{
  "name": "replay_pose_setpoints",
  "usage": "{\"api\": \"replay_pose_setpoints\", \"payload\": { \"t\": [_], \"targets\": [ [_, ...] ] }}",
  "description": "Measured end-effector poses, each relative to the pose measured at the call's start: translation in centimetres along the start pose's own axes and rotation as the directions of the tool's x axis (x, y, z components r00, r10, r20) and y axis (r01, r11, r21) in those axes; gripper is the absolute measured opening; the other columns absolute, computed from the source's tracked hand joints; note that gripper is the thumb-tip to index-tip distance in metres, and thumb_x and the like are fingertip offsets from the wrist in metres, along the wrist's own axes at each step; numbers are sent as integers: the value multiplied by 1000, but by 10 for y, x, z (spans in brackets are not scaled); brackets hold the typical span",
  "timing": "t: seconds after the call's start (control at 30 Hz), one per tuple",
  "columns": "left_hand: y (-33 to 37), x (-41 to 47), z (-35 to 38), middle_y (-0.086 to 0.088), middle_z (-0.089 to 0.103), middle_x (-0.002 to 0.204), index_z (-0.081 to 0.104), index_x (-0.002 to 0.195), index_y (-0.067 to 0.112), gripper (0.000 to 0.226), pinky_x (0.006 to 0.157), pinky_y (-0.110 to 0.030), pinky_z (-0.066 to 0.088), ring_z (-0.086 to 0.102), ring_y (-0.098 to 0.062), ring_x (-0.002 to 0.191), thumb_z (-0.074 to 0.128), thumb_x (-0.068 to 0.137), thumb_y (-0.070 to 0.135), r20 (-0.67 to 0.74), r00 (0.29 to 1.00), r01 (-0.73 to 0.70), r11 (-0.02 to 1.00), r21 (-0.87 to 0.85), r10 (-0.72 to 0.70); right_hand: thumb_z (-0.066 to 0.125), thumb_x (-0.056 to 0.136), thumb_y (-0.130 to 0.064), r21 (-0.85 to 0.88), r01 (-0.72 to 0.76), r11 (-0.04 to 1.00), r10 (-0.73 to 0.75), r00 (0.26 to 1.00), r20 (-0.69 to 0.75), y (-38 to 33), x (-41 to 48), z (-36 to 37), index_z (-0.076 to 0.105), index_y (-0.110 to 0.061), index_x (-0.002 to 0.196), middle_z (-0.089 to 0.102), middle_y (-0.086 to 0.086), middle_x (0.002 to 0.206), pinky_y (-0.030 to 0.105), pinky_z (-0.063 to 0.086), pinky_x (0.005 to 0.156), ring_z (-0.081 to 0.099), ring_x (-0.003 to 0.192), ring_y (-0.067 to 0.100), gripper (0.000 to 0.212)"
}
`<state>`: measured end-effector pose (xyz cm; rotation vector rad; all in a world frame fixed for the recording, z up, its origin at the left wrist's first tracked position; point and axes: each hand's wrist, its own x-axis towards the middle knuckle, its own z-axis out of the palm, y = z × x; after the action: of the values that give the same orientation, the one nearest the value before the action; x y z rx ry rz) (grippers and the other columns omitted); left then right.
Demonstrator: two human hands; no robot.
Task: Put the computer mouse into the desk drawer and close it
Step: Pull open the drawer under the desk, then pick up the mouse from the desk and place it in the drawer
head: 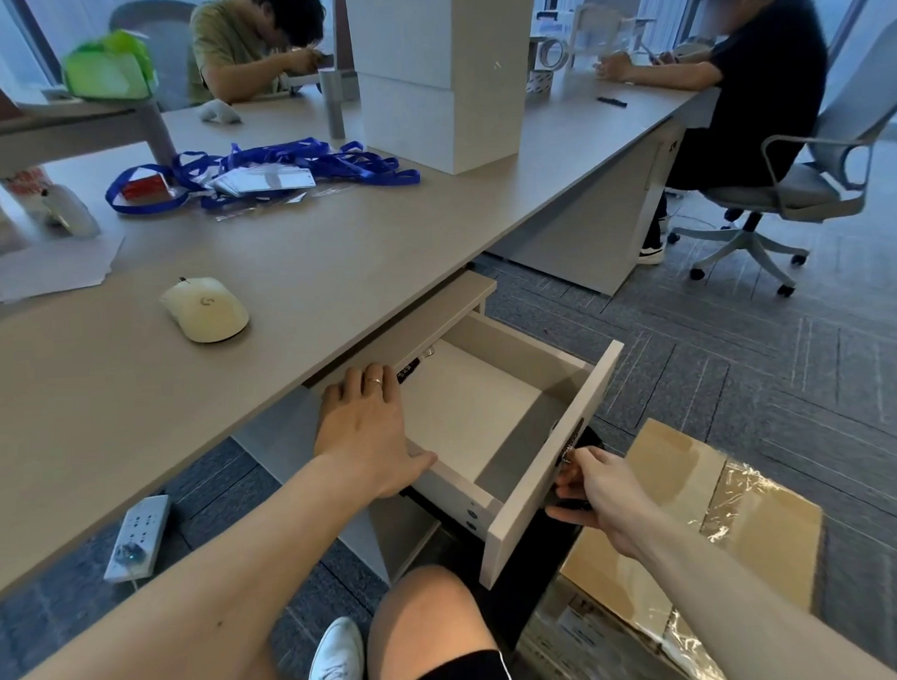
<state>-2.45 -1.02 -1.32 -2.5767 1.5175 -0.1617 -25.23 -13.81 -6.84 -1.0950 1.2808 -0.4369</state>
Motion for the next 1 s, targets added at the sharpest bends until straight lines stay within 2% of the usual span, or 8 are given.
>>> {"api": "replay_pose_setpoints", "payload": {
  "t": [0.13, 0.2, 0.27, 0.33, 0.5, 0.73, 0.87, 1.0],
  "targets": [
    [-3, -2, -4, -16, 29, 157, 13, 155, 4, 112, 107, -46, 33, 30, -33, 137, 48, 79, 77, 23, 1000, -7, 996, -90, 9, 46, 103, -37, -30, -17, 999, 15, 999, -40, -7, -6, -5, 57, -9, 107, 61, 10, 95, 48, 61, 77, 61, 84, 23, 30],
    [-8, -4, -8, -14, 29, 157, 14, 155, 8, 105, 107, -46, 33, 30, -32, 139, 51, 81, 73, 22, 999, -24, 979, -201, 28, 47, 99, -49, -217, 183, 959, -214, 968, -130, -18, -10, -9, 51, -16, 118, 59, 6, 115, 41, 51, 85, 59, 102, 20, 39],
    [-12, -6, -15, -13, 32, 155, 19, 154, 12, 96, 105, -46, 38, 32, -30, 137, 56, 84, 66, -25, 997, -77, 951, -300, 73, 49, 97, -51, -502, 464, 730, -567, 821, -67, -33, -20, -8, 47, -23, 129, 49, -6, 130, 36, 42, 100, 47, 124, 14, 42],
    [-17, -8, -25, -8, 37, 150, 28, 150, 16, 82, 100, -43, 45, 36, -26, 133, 61, 86, 57, -102, 988, -147, 905, -398, 116, 49, 98, -49, -636, 655, 408, -740, 645, 191, -51, -34, 6, 47, -27, 136, 44, -15, 132, 33, 34, 109, 36, 130, 5, 44],
    [-44, -14, -55, 0, 48, 142, 38, 148, 22, 68, 103, -35, 41, 44, -20, 129, 64, 90, 45, -256, 962, -223, 811, -540, 94, 32, 95, -66, -704, 702, -102, -509, 572, 644, -46, -44, 47, 47, -38, 141, 50, -16, 145, 34, 26, 118, 42, 138, 8, 56],
    [-124, -54, -83, 2, 58, 133, 56, 136, 24, 46, 88, -31, 42, 53, -15, 119, 65, 92, 36, -398, 913, -163, 817, -553, -87, 33, 96, -63, -610, 791, 57, -690, 473, 548, -83, -54, 104, 60, -24, 127, 60, -9, 127, 31, 44, 104, 54, 119, 8, 56],
    [-197, -75, -83, -3, 57, 138, 53, 137, 25, 56, 93, -42, 48, 53, -24, 122, 63, 88, 51, -333, 902, 90, 876, -475, -273, 45, 97, -52, -480, 876, 39, -743, 347, 572, -130, -74, 177, 57, -22, 132, 57, -4, 133, 37, 42, 107, 51, 126, 14, 47],
    [-265, -105, -65, -4, 47, 149, 43, 145, 25, 73, 106, -47, 41, 42, -26, 135, 52, 86, 67, -160, 889, 342, 854, -391, -429, 53, 93, -51, -438, 898, 36, -677, 344, 650, -164, -88, 255, 52, -25, 137, 53, 3, 139, 43, 43, 106, 49, 128, 23, 51]
  ]
}}
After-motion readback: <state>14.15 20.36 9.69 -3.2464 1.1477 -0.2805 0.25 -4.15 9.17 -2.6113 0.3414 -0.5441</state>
